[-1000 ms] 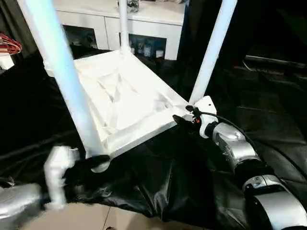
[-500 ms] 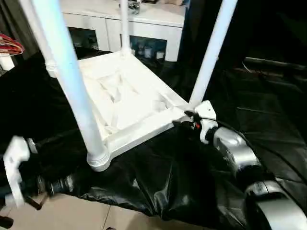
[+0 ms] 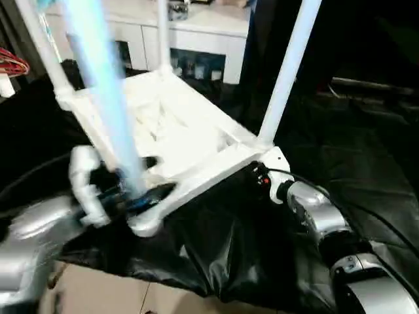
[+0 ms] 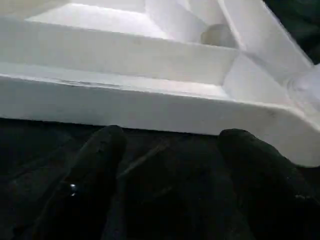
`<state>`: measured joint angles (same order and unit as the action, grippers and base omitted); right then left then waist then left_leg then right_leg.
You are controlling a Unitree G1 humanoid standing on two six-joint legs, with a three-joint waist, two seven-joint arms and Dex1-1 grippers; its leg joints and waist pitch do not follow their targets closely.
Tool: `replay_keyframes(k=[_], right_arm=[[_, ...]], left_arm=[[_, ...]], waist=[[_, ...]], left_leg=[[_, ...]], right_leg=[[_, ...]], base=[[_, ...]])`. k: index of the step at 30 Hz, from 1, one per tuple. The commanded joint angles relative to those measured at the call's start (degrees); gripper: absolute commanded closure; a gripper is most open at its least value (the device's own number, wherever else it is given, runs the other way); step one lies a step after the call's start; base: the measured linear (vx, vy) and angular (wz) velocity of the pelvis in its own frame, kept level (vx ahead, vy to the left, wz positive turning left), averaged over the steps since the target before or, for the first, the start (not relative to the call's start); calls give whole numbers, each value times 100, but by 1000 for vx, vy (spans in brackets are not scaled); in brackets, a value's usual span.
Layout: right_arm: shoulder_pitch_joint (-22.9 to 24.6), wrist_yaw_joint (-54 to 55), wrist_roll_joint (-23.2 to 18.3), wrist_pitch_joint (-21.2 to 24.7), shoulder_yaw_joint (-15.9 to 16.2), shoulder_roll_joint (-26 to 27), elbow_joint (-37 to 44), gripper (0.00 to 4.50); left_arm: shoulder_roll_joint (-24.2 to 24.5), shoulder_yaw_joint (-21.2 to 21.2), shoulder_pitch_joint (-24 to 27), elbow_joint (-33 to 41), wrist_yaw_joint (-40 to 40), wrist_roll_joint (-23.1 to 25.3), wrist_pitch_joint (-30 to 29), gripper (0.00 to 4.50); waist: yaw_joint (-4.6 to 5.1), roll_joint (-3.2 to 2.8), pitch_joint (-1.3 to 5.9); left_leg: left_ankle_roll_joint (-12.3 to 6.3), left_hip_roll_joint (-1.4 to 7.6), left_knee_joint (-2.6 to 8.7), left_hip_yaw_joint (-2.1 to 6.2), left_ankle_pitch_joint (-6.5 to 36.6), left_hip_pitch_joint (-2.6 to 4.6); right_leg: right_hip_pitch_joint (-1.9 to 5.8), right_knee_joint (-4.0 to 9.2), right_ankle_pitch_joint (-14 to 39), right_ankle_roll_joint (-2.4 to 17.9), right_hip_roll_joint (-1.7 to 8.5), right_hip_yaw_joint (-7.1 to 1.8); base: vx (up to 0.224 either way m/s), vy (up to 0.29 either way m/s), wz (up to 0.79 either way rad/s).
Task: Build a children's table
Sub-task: Rotate table base
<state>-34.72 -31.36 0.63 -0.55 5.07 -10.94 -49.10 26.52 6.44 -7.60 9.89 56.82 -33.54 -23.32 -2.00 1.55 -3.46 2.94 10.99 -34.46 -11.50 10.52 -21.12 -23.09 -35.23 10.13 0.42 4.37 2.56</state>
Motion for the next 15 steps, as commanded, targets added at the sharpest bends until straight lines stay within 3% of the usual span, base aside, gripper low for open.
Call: replay_keyframes(k=[1,2,13,15], right_arm=[[-111,54,40,57,50,12,-33,102],[-136,72,67,71,36,35,-48,102],[-166,90,104,-26,105,165,-104,102],[-176,100,111,-35,102,158,-135,102]], left_arm=[[-66,-251,-105,69,67,26,-15,7],[-229,-542,-197,117,133,47,-71,7],[-1236,-1915,-779,-96,62,391,-3,7],[-1462,-2130,-969,-285,15,539,90,7]], waist=[[6,-93,394],[20,-93,395],[42,-60,399],[41,-62,404]], left_leg=[[148,194,419,87,1458,122],[130,193,428,94,1398,92],[72,191,402,91,1308,72],[54,187,383,79,1338,96]], right_leg=[[189,373,1200,1258,277,-238],[220,358,1114,1269,271,-230],[260,380,1087,1278,286,-234],[252,399,1099,1285,283,-238]], base=[[0,0,0],[0,0,0],[0,0,0],[0,0,0]])
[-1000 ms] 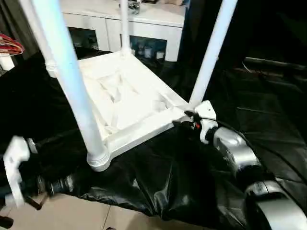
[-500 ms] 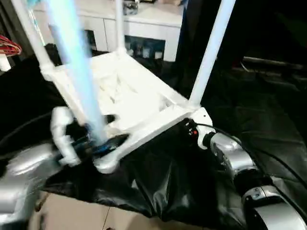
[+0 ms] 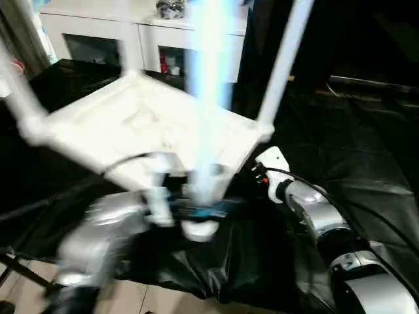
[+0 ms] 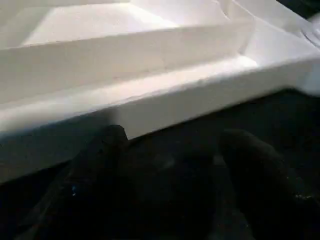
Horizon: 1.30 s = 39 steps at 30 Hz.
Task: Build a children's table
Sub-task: Rotate table base
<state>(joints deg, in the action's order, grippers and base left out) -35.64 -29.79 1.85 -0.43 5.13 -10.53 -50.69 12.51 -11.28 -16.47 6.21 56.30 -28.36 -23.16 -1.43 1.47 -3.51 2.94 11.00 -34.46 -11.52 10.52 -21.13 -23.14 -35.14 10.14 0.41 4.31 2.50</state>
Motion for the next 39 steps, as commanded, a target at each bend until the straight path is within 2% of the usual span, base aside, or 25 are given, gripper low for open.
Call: replay_keyframes(k=[1,2,3,4,5,7,8,9,11,12,13,15,19,21,22,26,28,30,31,33,35,37,38,39], right_arm=[[-87,-53,-9,-52,91,109,12,102],[-90,-48,-9,-62,83,92,-4,102],[-87,-40,-13,-74,63,50,-24,102],[-87,-40,-13,-74,63,50,-24,102],[-73,-17,-4,-85,48,5,-27,102],[-73,3,11,-93,36,-11,-37,102],[-72,33,27,-117,19,-45,-49,102],[-73,48,42,-135,5,-65,-60,102],[-73,66,45,-143,-23,-102,-66,102],[-74,90,52,-164,-60,-160,-79,102],[-87,100,50,-180,-93,-214,-104,102],[-119,108,35,-193,-138,-294,-154,102],[-178,95,3,-219,-209,-452,-235,102],[-213,-65,-88,-192,-291,-558,-223,102],[-240,-318,-205,-131,-352,-643,-185,102],[-225,-740,-258,-121,-282,-775,-61,102],[-110,-1263,-218,-196,-83,-966,212,102],[111,-2094,-340,-60,81,-1241,702,102],[186,-2330,-389,0,126,-1327,866,75],[280,-2600,-440,78,180,-1451,1071,68],[523,-3213,-630,353,259,-1798,1599,62],[675,-3549,-766,562,274,-2051,1946,46],[704,-3617,-794,602,273,-2101,2013,23],[801,-3807,-887,739,264,-2264,2245,23]], left_arm=[[-169,-447,-177,-22,38,92,110,7],[-286,-528,-275,-174,-19,230,241,7],[-499,-658,-445,-468,-155,468,434,7],[-499,-658,-445,-468,-155,468,434,7],[-701,-747,-575,-769,-351,724,675,7],[-785,-756,-629,-910,-423,805,757,7],[-877,-721,-721,-1154,-669,1003,962,7],[-936,-695,-786,-1327,-838,1150,1119,7],[-955,-640,-856,-1520,-1057,1316,1272,7],[-873,-611,-927,-1715,-1214,1510,1468,7],[-765,-571,-949,-1789,-1178,1537,1519,7],[-619,-489,-959,-1852,-1087,1572,1590,7],[-248,-445,-836,-1722,-670,1526,1523,7],[107,-503,-679,-1494,-216,1400,1310,7],[402,-579,-606,-1420,95,1370,1240,7],[684,-639,-624,-1522,395,1388,1284,7],[893,-660,-714,-1760,550,1557,1464,34],[1163,-751,-880,-2102,649,1921,1701,45],[1241,-789,-923,-2188,680,2023,1759,54],[1324,-830,-977,-2287,696,2135,1822,71],[1450,-890,-1088,-2468,755,2271,1854,85],[1483,-905,-1131,-2516,836,2265,1810,95],[1486,-906,-1140,-2528,852,2264,1808,119],[1497,-929,-1170,-2566,925,2264,1800,119]], waist=[[-7,-51,410],[7,-65,415],[25,-71,413],[21,-65,413],[20,-64,413],[35,-55,422],[43,-72,426],[60,-49,431],[83,-54,430],[88,-52,431],[96,-24,430],[82,-24,429],[60,-41,419],[67,-40,419],[65,-46,428],[60,-69,417],[37,-69,407],[0,-69,409],[-46,-70,407],[-76,-74,411],[-148,-85,412],[-157,-74,409],[-174,-100,411],[-196,-125,412]], left_leg=[[48,185,392,97,1299,61],[35,187,396,106,1268,52],[-7,183,376,89,1300,86],[-19,182,372,86,1312,87],[-43,183,378,99,1305,64],[-73,180,367,99,1253,54],[-98,180,363,105,1247,47],[-130,181,355,101,1250,47],[-172,179,354,106,1286,43],[-174,181,351,104,1300,51],[-180,184,355,110,1351,52],[-186,183,351,109,1307,53],[-167,193,355,102,1308,65],[-171,198,366,111,1286,50],[-177,198,355,105,1290,71],[-181,192,361,96,1341,81],[-181,199,370,98,1434,93],[-192,201,372,95,1428,94],[-226,206,371,94,1407,101],[-220,216,373,95,1345,98],[-230,225,367,87,1274,106],[-229,218,380,93,1257,86],[-215,228,373,89,1320,103],[-201,224,375,96,1335,102]], right_leg=[[288,376,1069,1291,297,-229],[296,376,1054,1283,298,-220],[262,407,1038,1305,281,-222],[268,409,1025,1319,279,-222],[292,413,1035,1324,293,-219],[304,406,957,1348,294,-216],[310,405,939,1362,291,-212],[315,402,924,1373,296,-210],[306,422,1012,1359,286,-201],[303,422,1028,1360,289,-202],[305,432,1166,1324,296,-195],[293,431,1223,1330,303,-197],[272,413,1212,1399,303,-197],[281,397,1183,1407,312,-196],[269,388,1134,1430,309,-200],[263,388,1142,1465,292,-198],[253,392,1181,1443,281,-194],[264,393,1175,1380,278,-198],[270,391,1177,1313,272,-201],[271,377,1118,1337,293,-205],[273,373,1018,1378,290,-208],[289,374,1032,1401,292,-203],[277,384,1040,1426,298,-205],[274,378,1074,1452,303,-203]], base=[[0,0,0],[0,0,0],[0,0,0],[0,0,0],[0,0,0],[0,0,0],[0,0,0],[0,0,0],[0,0,0],[0,0,0],[0,0,0],[0,0,0],[0,0,0],[0,0,0],[0,0,0],[0,0,0],[0,0,0],[0,0,0],[0,0,0],[0,0,0],[0,0,0],[0,0,0],[0,0,0],[0,0,0]])
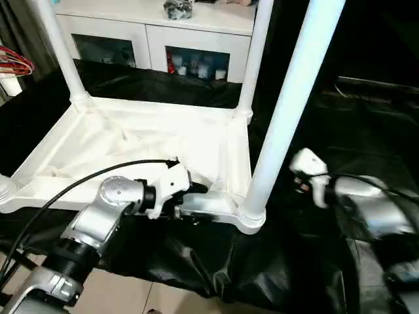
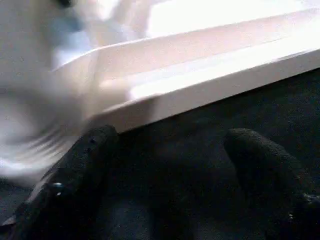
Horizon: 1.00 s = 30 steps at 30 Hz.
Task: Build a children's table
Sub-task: Rotate table base
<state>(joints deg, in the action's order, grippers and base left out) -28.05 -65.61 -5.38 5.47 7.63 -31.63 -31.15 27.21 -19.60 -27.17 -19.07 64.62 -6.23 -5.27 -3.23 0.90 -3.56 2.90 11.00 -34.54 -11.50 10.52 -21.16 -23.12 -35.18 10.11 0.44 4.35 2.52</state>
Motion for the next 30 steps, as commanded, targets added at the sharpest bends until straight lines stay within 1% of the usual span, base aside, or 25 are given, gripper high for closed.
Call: replay_keyframes(k=[1,3,4,5,6,7,8,10,11,12,14,15,16,17,18,19,20,21,22,24,25,26,27,29,30], right_arm=[[135,-385,-240,270,0,-285,514,10],[216,-510,-304,391,-18,-378,710,4],[316,-646,-395,524,-28,-481,935,1],[428,-761,-465,630,-24,-587,1149,0],[543,-860,-523,740,-23,-687,1367,0],[624,-919,-559,819,-21,-754,1514,0],[694,-947,-579,856,-29,-798,1627,0],[773,-939,-596,928,-44,-823,1771,0],[773,-939,-596,928,-44,-823,1771,0],[773,-939,-596,928,-44,-823,1771,0],[825,-922,-629,1044,-37,-829,1917,0],[825,-922,-629,1044,-37,-829,1917,0],[855,-908,-661,1140,-21,-829,2031,0],[876,-899,-683,1204,-7,-828,2110,0],[890,-888,-691,1233,4,-822,2150,0],[891,-887,-692,1234,5,-822,2153,0],[904,-880,-698,1254,9,-824,2182,0],[916,-873,-703,1272,12,-826,2207,0],[942,-850,-707,1305,19,-829,2260,0],[960,-840,-713,1332,26,-831,2301,0],[970,-835,-717,1349,30,-833,2326,0],[970,-835,-717,1349,30,-833,2326,0],[979,-829,-719,1371,32,-830,2359,0],[989,-829,-720,1395,36,-831,2396,0],[989,-829,-720,1395,36,-831,2396,0]], left_arm=[[27,-117,-135,-104,159,54,46,133],[21,-132,-170,-179,218,56,90,133],[13,-144,-202,-242,268,54,115,151],[6,-158,-226,-290,335,40,123,164],[-6,-164,-249,-340,418,38,112,172],[-12,-169,-262,-368,476,34,93,175],[-29,-175,-276,-399,504,40,91,177],[-94,-182,-327,-534,498,75,134,197],[-94,-182,-327,-534,498,75,134,197],[-94,-182,-327,-534,498,75,134,209],[-162,-181,-400,-702,499,96,179,215],[-162,-181,-400,-702,499,96,179,225],[-195,-179,-474,-847,530,112,213,241],[-214,-178,-531,-958,560,125,240,241],[-224,-181,-573,-1045,573,145,265,248],[-225,-181,-576,-1050,573,146,267,262],[-223,-190,-600,-1097,594,164,276,273],[-222,-198,-620,-1138,612,179,284,284],[-223,-209,-661,-1236,627,229,329,284],[-217,-229,-695,-1311,648,279,363,296],[-212,-242,-714,-1355,660,310,385,312],[-212,-242,-714,-1355,660,310,385,322],[-214,-246,-736,-1410,656,339,407,322],[-192,-286,-764,-1472,676,401,425,322],[-192,-286,-764,-1472,676,401,425,331]], waist=[[-34,-39,402],[-43,-27,410],[-46,-20,402],[-52,-64,402],[-53,-66,396],[-49,-54,394],[-53,-58,400],[-34,-73,402],[-21,-66,396],[-22,-61,401],[-13,-65,395],[-15,-81,397],[-18,-88,402],[-32,-88,399],[-33,-84,411],[-32,-89,411],[-32,-105,415],[-26,-91,405],[-35,-90,418],[-36,-108,426],[-31,-102,432],[-36,-106,429],[-31,-110,428],[-32,-107,418],[-31,-108,417]], left_leg=[[-201,224,388,90,1402,107],[-204,221,382,96,1396,96],[-207,214,384,91,1421,99],[-190,224,391,101,1448,104],[-192,222,392,103,1461,106],[-194,224,401,110,1497,94],[-196,223,396,109,1507,104],[-177,217,393,118,1517,90],[-173,213,396,118,1537,88],[-158,214,393,123,1553,95],[-156,211,393,125,1579,97],[-156,207,390,123,1576,105],[-154,212,391,127,1551,104],[-170,206,389,119,1535,107],[-164,214,394,128,1518,103],[-167,212,397,130,1506,97],[-145,224,398,135,1523,104],[-157,215,402,129,1520,91],[-165,217,394,127,1500,101],[-189,209,389,124,1422,91],[-193,215,389,130,1375,83],[-199,216,389,128,1374,88],[-192,219,391,130,1396,87],[-184,217,393,127,1465,91],[-180,216,393,126,1479,91]], right_leg=[[276,410,1177,1406,295,-212],[278,403,1268,1373,309,-212],[270,434,1403,1327,310,-212],[271,448,1454,1304,315,-213],[268,450,1464,1300,306,-214],[272,454,1517,1282,305,-208],[267,458,1556,1275,312,-207],[257,465,1669,1279,323,-203],[255,479,1734,1262,318,-200],[253,482,1811,1238,326,-200],[244,500,1935,1191,326,-199],[240,505,1948,1184,322,-200],[243,501,1905,1188,324,-201],[238,510,1863,1172,310,-203],[248,486,1787,1187,314,-200],[250,491,1774,1194,316,-196],[250,477,1690,1249,329,-197],[252,490,1690,1241,319,-195],[254,477,1635,1240,324,-201],[263,472,1519,1252,320,-200],[274,456,1428,1283,325,-197],[267,462,1421,1295,327,-197],[272,456,1416,1323,331,-196],[266,473,1546,1307,332,-194],[263,476,1577,1295,330,-196]], base=[[0,0,0],[0,0,0],[0,0,0],[0,0,0],[0,0,0],[0,0,0],[0,0,0],[0,0,0],[0,0,0],[0,0,0],[0,0,0],[0,0,0],[0,0,0],[0,0,0],[0,0,0],[0,0,0],[0,0,0],[0,0,0],[0,0,0],[0,0,0],[0,0,0],[0,0,0],[0,0,0],[0,0,0],[0,0,0]])
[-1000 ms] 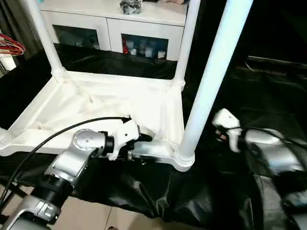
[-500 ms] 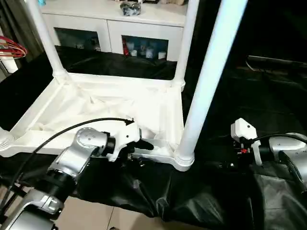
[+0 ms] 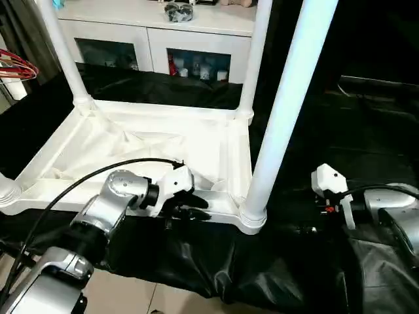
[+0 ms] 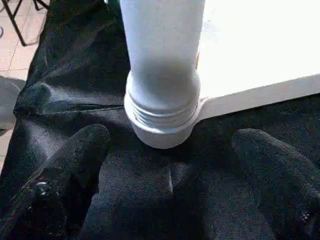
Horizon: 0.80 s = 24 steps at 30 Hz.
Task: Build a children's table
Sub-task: Rotate leg to tighten
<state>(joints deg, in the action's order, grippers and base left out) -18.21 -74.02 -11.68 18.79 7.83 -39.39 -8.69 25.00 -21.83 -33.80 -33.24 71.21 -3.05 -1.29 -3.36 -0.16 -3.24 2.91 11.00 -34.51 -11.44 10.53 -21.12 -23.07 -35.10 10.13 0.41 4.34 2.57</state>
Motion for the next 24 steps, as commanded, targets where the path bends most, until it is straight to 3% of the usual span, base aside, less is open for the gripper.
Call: replay_keyframes(k=[1,11,17,19,20,22,24], right_arm=[[8,9,-91,63,16,-54,152,0],[-29,206,6,41,87,104,184,0],[-220,916,311,-308,127,611,-200,0],[-387,1396,541,-465,151,857,-521,0],[-497,1667,642,-549,163,1014,-712,0],[-633,1956,690,-594,172,1241,-935,0],[-713,2114,723,-630,188,1378,-1070,0]], left_arm=[[36,-75,-106,-77,21,102,37,345],[-3,18,-105,-270,-57,194,124,422],[-171,371,-50,-262,-789,85,-416,447],[-238,423,11,-174,-917,42,-553,447],[-271,432,45,-124,-1032,76,-609,447],[-308,413,91,-63,-1131,144,-610,447],[-338,409,137,8,-1119,138,-585,447]], waist=[[-15,-4,377],[-2,39,364],[93,76,377],[177,87,378],[183,118,378],[196,93,382],[196,81,385]], left_leg=[[-166,217,394,124,1526,91],[-128,220,406,134,1585,93],[-133,198,398,145,1472,50],[-88,170,408,160,1359,-13],[-96,165,402,154,1351,-7],[-119,167,369,134,1362,59],[-154,175,376,133,1283,49]], right_leg=[[257,479,1678,1266,336,-201],[231,514,2097,1113,356,-204],[248,493,2005,1107,354,-194],[280,478,2040,1077,345,-165],[269,490,2107,1034,342,-164],[221,516,2136,1063,352,-199],[226,491,1903,1119,334,-204]], base=[[0,0,0],[0,0,0],[0,0,0],[0,0,0],[0,0,0],[0,0,0],[0,0,0]])
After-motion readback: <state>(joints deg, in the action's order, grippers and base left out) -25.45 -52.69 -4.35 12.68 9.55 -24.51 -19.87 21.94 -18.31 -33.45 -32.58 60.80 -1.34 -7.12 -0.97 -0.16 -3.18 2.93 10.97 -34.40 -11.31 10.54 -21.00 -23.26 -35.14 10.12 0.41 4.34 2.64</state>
